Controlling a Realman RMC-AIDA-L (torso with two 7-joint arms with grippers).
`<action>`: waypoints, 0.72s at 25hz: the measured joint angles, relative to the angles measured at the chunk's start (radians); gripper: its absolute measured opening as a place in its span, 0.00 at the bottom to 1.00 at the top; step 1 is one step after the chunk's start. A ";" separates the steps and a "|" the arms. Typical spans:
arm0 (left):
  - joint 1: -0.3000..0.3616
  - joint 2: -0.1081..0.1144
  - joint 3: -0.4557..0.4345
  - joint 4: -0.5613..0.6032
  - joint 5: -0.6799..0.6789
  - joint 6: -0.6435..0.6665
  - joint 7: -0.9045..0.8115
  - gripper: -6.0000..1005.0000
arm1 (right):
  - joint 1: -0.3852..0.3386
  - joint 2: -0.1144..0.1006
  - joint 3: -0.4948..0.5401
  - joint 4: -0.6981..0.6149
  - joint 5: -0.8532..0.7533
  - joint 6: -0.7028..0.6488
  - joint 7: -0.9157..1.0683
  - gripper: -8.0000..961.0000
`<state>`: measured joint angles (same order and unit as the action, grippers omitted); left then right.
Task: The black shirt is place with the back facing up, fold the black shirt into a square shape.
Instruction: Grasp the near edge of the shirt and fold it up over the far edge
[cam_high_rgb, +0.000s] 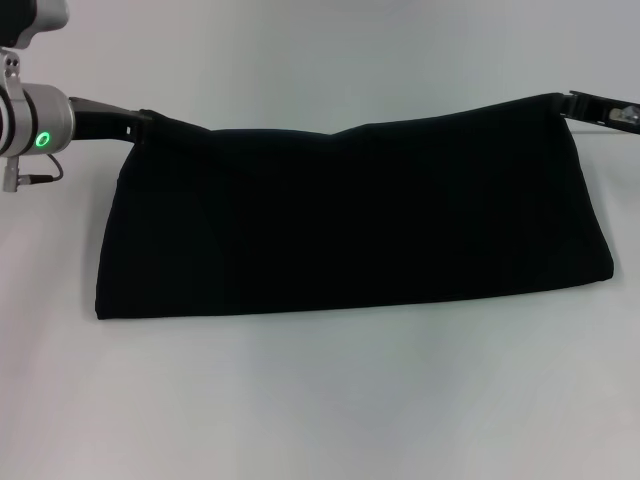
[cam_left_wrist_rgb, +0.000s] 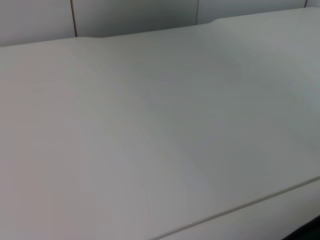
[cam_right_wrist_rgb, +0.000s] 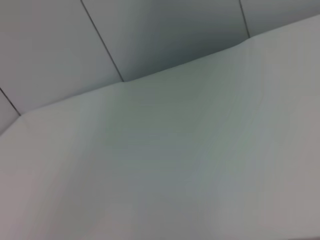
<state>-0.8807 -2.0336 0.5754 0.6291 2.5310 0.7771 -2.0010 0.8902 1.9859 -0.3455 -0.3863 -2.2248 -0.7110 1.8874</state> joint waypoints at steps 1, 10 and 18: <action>-0.002 -0.001 0.001 -0.002 0.000 -0.006 0.000 0.16 | 0.005 0.003 -0.009 0.000 0.000 0.009 0.001 0.16; -0.011 -0.011 0.002 -0.056 -0.001 -0.091 0.000 0.17 | 0.018 0.008 -0.016 0.011 0.002 0.039 0.001 0.18; -0.015 -0.047 0.003 -0.123 -0.002 -0.278 0.003 0.18 | 0.012 0.010 -0.017 0.005 0.002 0.060 0.007 0.19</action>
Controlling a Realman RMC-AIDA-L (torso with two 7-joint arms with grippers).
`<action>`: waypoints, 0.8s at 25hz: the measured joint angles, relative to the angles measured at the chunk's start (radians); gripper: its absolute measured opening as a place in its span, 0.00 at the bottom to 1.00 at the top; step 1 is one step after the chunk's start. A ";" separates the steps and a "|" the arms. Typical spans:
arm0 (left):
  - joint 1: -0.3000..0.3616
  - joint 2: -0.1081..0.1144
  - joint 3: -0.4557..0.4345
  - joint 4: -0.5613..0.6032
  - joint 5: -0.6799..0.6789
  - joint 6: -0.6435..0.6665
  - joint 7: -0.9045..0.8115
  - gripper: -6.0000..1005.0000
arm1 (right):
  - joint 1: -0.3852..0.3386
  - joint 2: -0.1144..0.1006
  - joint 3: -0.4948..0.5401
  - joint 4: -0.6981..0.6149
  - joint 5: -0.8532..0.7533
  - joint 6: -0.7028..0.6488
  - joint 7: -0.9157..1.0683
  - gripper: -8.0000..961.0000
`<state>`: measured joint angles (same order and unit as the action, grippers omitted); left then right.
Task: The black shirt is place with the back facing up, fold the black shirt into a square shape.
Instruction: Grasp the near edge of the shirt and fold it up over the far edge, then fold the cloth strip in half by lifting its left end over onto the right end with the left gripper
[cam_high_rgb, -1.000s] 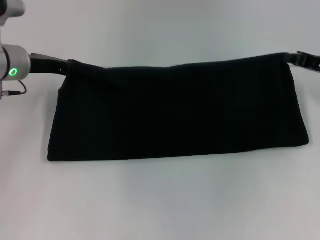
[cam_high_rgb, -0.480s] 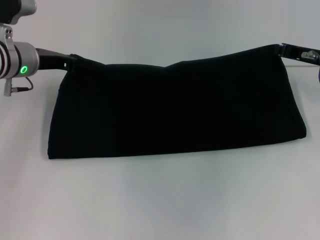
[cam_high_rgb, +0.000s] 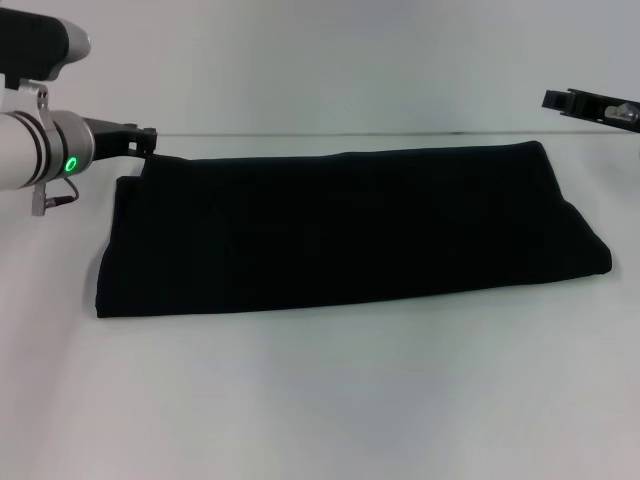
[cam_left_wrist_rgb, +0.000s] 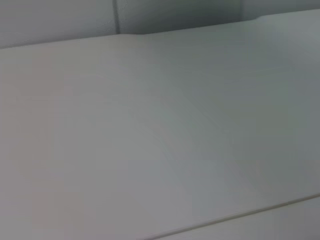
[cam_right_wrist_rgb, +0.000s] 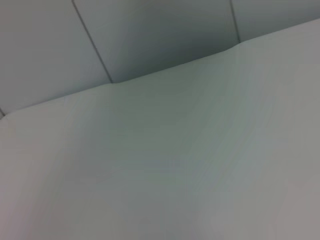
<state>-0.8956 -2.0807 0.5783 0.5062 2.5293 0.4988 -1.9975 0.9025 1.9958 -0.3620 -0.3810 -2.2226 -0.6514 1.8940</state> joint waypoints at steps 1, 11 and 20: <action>0.000 -0.001 -0.001 -0.011 0.000 -0.023 -0.002 0.18 | -0.002 -0.001 0.000 -0.001 0.000 0.007 0.000 0.19; 0.043 0.017 -0.022 0.069 -0.022 0.125 -0.120 0.35 | -0.047 -0.051 0.007 -0.038 0.000 -0.168 0.056 0.42; 0.124 0.038 -0.021 0.298 -0.023 0.730 -0.246 0.73 | -0.192 -0.080 0.012 -0.154 0.071 -0.572 0.097 0.78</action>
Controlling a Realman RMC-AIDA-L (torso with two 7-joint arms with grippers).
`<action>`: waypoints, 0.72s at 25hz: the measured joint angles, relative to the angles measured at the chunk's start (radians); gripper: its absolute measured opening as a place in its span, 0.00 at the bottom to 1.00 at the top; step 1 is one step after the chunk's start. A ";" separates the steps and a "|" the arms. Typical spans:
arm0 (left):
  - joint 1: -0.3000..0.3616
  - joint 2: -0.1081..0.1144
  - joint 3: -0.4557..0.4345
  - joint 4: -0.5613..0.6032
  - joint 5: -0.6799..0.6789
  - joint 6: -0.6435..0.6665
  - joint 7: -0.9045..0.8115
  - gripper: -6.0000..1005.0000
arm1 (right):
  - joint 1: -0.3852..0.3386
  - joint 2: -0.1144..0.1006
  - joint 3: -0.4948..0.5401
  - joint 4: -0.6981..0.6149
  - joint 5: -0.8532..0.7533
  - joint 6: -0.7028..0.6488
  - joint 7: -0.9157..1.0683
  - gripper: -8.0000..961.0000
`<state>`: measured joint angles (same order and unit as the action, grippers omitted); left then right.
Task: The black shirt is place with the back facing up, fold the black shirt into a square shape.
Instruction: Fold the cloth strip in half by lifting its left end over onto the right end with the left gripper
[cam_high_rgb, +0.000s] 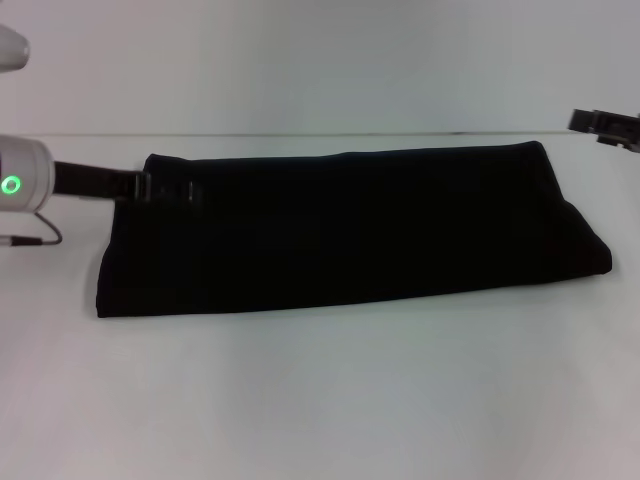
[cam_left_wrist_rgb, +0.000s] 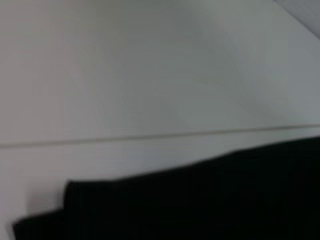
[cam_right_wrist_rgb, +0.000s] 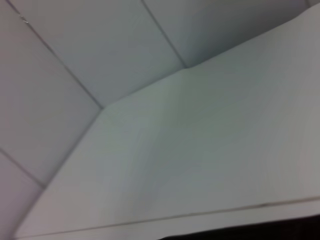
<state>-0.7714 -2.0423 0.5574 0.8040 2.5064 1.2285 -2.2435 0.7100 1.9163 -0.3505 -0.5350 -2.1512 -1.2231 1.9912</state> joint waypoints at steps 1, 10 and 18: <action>0.007 0.001 0.000 0.013 0.000 0.033 -0.017 0.77 | -0.018 -0.006 0.000 -0.004 0.014 -0.028 0.000 0.78; 0.069 0.021 -0.005 0.045 0.022 0.217 -0.189 0.91 | -0.074 -0.028 -0.079 -0.008 0.020 -0.125 -0.011 0.78; 0.081 0.022 -0.029 0.010 0.033 0.290 -0.304 0.91 | -0.043 -0.023 -0.175 -0.021 0.020 -0.160 -0.072 0.78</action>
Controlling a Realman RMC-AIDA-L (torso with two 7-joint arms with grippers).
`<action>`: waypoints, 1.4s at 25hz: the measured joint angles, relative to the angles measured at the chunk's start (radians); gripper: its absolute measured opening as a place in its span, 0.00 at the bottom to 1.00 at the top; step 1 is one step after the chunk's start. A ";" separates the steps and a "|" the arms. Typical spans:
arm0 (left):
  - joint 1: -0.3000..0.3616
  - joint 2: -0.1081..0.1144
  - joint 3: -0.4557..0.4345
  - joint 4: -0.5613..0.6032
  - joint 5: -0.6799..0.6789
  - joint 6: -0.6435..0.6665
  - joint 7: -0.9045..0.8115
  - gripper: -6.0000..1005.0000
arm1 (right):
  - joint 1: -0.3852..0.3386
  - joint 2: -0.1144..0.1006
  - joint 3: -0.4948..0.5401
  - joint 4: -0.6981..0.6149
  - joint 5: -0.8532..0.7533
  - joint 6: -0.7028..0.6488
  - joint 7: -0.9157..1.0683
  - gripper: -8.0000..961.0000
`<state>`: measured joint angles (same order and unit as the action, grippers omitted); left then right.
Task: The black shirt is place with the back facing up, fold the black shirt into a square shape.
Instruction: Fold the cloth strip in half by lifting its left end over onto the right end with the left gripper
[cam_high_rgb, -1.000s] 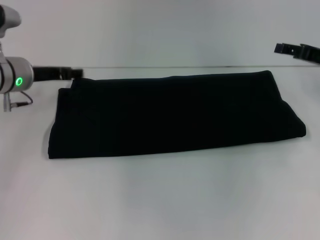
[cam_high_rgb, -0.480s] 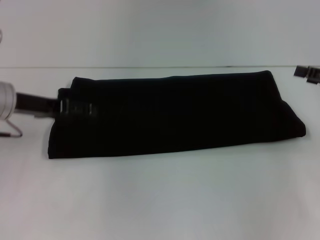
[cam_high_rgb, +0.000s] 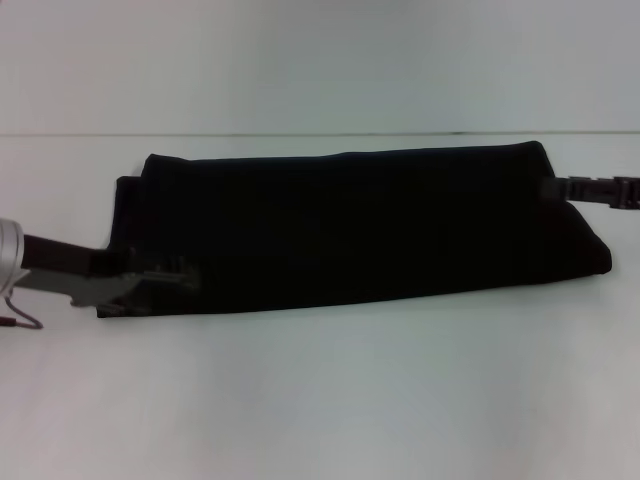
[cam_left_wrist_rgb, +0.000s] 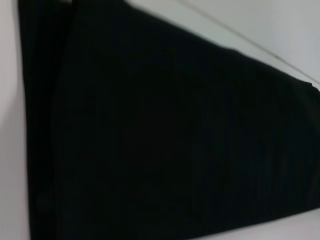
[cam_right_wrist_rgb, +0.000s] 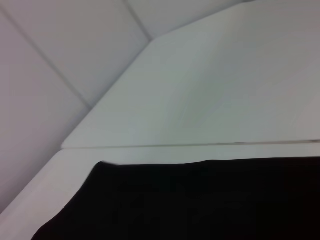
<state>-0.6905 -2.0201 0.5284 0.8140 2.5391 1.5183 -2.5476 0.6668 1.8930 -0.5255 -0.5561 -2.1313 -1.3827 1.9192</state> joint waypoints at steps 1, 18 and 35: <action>0.001 0.000 -0.001 -0.021 0.002 0.022 -0.055 0.91 | 0.008 0.000 -0.002 0.000 0.000 -0.003 -0.006 0.79; 0.061 0.016 -0.273 -0.142 0.007 0.007 -0.337 0.91 | 0.109 0.032 -0.066 -0.027 0.003 0.038 -0.074 0.93; 0.086 0.003 -0.301 -0.193 0.002 -0.084 -0.404 0.90 | 0.141 0.048 -0.068 -0.036 0.008 0.068 -0.094 0.93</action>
<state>-0.6045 -2.0172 0.2271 0.6208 2.5413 1.4338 -2.9517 0.8077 1.9414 -0.5934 -0.5922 -2.1231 -1.3151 1.8253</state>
